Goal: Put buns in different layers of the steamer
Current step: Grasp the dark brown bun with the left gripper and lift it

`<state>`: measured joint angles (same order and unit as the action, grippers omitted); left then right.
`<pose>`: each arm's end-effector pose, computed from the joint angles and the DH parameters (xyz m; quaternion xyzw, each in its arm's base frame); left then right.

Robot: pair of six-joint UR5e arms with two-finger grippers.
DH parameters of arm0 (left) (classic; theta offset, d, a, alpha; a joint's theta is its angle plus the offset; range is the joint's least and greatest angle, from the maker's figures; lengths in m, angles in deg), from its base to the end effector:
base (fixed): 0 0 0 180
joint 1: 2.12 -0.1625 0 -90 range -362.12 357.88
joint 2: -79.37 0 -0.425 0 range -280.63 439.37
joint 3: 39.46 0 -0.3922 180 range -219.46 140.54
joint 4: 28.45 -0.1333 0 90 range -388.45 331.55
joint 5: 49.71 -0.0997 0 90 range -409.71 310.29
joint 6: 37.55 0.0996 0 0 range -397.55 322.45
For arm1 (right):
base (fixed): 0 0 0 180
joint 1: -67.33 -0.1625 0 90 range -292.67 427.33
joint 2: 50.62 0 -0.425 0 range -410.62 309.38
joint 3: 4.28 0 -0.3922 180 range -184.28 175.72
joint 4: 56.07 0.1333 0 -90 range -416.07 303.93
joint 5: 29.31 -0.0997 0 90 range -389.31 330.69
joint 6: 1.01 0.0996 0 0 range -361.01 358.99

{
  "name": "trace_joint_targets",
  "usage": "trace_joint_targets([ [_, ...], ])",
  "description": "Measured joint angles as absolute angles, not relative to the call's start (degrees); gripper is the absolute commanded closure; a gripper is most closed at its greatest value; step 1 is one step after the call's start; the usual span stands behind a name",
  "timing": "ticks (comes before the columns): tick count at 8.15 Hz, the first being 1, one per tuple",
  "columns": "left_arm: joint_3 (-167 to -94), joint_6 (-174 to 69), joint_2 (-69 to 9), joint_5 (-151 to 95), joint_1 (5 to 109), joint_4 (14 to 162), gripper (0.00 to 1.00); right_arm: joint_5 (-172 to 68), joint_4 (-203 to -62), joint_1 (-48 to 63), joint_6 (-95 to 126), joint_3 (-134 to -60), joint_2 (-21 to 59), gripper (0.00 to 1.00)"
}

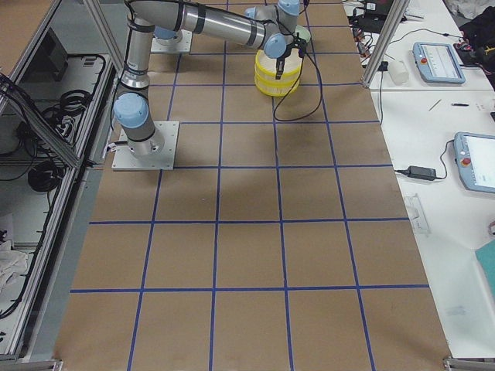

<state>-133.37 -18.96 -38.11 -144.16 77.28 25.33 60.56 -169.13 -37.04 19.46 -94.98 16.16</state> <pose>-0.0060 -0.6508 0.2447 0.0679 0.9960 -0.0310 0.0481 0.2843 -0.5716 0.2930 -0.0532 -0.9986 -0.0075 0.0012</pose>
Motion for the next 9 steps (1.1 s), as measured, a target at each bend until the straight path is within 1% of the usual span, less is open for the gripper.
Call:
trace_joint_targets([
  [5,-132.2,-19.2,-29.2,-143.8,77.7,33.3,1.00,59.1,-169.3,-38.3,20.6,-94.8,15.7,1.00],
  [9,-131.9,-19.3,-26.3,-143.5,77.8,36.2,1.00,60.3,-170.9,-38.1,19.3,-94.5,15.4,1.00],
])
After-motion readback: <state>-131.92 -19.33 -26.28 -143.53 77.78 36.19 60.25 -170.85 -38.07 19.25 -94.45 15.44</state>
